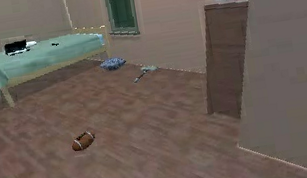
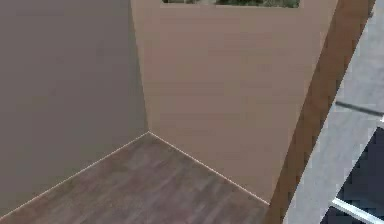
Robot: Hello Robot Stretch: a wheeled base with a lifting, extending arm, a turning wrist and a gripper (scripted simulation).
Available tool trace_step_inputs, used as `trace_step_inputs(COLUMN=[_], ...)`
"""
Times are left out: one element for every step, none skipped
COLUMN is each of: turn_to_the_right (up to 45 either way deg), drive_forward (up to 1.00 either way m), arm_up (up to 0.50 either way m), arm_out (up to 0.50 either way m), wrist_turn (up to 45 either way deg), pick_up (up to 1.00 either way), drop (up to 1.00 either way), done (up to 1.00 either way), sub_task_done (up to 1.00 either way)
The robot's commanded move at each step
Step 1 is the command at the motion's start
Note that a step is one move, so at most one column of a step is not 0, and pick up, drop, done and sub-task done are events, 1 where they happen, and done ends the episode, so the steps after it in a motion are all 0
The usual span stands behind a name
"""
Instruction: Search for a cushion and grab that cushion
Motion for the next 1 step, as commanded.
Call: trace_step_inputs(turn_to_the_right=[0.0], drive_forward=[1.00], arm_up=[0.00], arm_out=[0.00], wrist_turn=[0.0], pick_up=[0.00], drop=[0.00], done=[0.00], sub_task_done=[0.00])
